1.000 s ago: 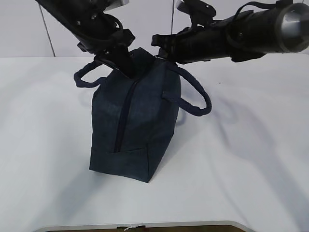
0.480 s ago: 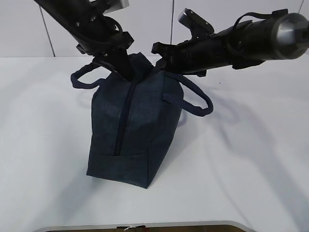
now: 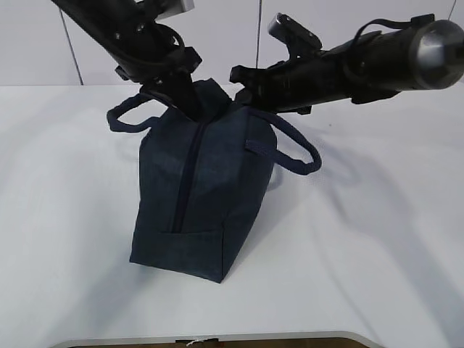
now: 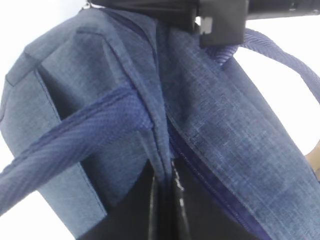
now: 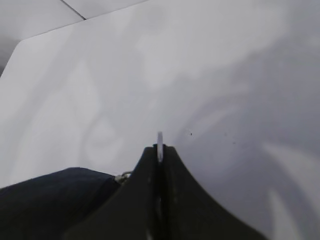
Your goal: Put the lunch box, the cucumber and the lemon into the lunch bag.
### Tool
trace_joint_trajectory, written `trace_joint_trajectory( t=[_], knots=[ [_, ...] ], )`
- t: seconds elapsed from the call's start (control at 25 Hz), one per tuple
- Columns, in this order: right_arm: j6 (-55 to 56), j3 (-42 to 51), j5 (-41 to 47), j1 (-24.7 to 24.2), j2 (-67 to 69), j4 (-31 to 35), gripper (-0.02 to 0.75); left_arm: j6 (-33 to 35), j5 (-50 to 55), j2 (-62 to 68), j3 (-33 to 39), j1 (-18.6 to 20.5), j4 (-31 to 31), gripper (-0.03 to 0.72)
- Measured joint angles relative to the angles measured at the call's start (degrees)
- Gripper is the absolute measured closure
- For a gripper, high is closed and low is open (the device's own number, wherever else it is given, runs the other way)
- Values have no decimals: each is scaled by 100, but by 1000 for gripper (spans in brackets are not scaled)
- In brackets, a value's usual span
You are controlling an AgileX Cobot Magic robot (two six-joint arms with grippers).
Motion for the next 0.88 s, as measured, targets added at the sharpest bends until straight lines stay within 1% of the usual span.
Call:
trace_joint_trajectory(
  t=[0.16,0.64,0.88],
  knots=[
    [0,0,-278,-106,88,45,733,0,-62,0,0,-5,0,702],
    [-171,-22,-324,-156,-245,-89,733,0,24,-26,0,-5,-12,702],
    [-210,-40,-537,-156,-448,-98,733,5,58,-26,0,-5,-12,702]
  ],
)
